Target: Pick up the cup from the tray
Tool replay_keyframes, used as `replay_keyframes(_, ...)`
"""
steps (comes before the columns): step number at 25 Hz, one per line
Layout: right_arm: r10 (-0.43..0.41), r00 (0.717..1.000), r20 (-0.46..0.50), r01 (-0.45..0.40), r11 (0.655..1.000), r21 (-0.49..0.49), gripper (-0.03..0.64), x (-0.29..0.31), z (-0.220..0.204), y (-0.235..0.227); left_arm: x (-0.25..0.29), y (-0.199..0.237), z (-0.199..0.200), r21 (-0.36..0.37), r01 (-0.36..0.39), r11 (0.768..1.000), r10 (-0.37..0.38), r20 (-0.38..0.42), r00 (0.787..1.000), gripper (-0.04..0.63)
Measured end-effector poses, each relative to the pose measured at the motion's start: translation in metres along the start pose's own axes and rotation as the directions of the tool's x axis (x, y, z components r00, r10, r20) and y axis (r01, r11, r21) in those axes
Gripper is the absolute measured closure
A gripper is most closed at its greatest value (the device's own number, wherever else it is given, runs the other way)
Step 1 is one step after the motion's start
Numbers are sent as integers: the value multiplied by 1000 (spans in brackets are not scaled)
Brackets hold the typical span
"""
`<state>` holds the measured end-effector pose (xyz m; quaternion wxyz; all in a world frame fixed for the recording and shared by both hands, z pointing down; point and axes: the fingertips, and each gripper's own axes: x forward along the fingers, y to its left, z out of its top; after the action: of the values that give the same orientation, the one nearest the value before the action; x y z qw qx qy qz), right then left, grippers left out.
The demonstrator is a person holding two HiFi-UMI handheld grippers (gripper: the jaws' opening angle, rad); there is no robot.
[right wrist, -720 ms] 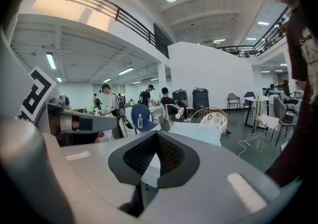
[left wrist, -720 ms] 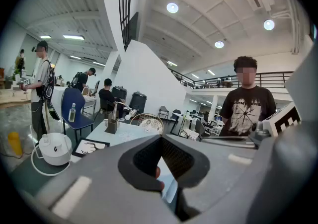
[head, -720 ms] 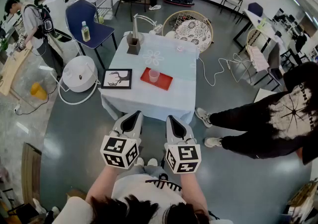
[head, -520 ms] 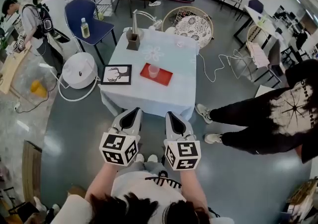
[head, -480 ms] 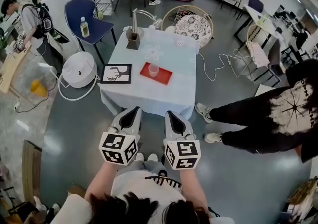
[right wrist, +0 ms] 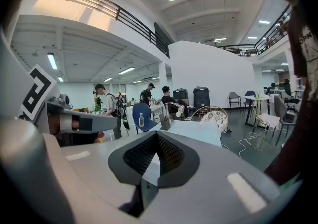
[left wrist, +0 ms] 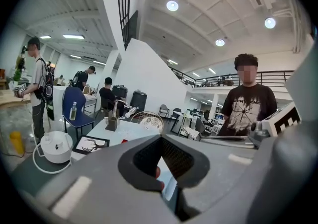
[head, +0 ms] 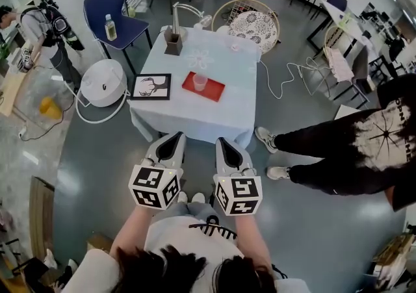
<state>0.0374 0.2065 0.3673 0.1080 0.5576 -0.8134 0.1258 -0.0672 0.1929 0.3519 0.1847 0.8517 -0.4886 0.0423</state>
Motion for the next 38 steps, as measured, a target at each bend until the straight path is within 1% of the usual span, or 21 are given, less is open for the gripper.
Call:
replay_keyframes(10, 16, 1000, -20, -16, 999, -31, 592, -1, -4, -5, 2, -7, -8, -9, -22, 1000, 22, -14, 1000, 595)
replay_keyframes(13, 40, 999, -11, -40, 999, -12, 591, 0, -3, -6, 4, -5, -8, -12, -35, 999, 35, -18, 999, 595)
replay_keyframes(16, 53, 998, -28, -52, 999, 9, 588, 2, -6, -12, 8, -6, -8, -13, -48, 999, 48, -23, 999, 595)
replay_keyframes(21, 86, 996, -33, -85, 996, 6, 551, 6, -7, -18, 13, -4, -12, -18, -79, 997, 79, -34, 996, 595)
replay_keyframes(27, 132, 991, -37, -133, 991, -4, 467, 20, -4, -22, 24, -1, -12, -18, -97, 995, 96, -44, 994, 595)
replay_keyframes(30, 159, 987, -38, -160, 987, -23, 439, 32, -1, -21, 31, 5, -10, -15, -105, 994, 105, -43, 994, 595)
replay_keyframes(35, 169, 984, -54, -172, 984, -46, 372, 60, -3, -27, 55, 23, -6, -10, -109, 994, 109, -35, 993, 595)
replay_keyframes(38, 163, 985, -59, -166, 984, -64, 346, 85, 0, -34, 75, 39, -2, -12, -109, 994, 108, -41, 993, 595)
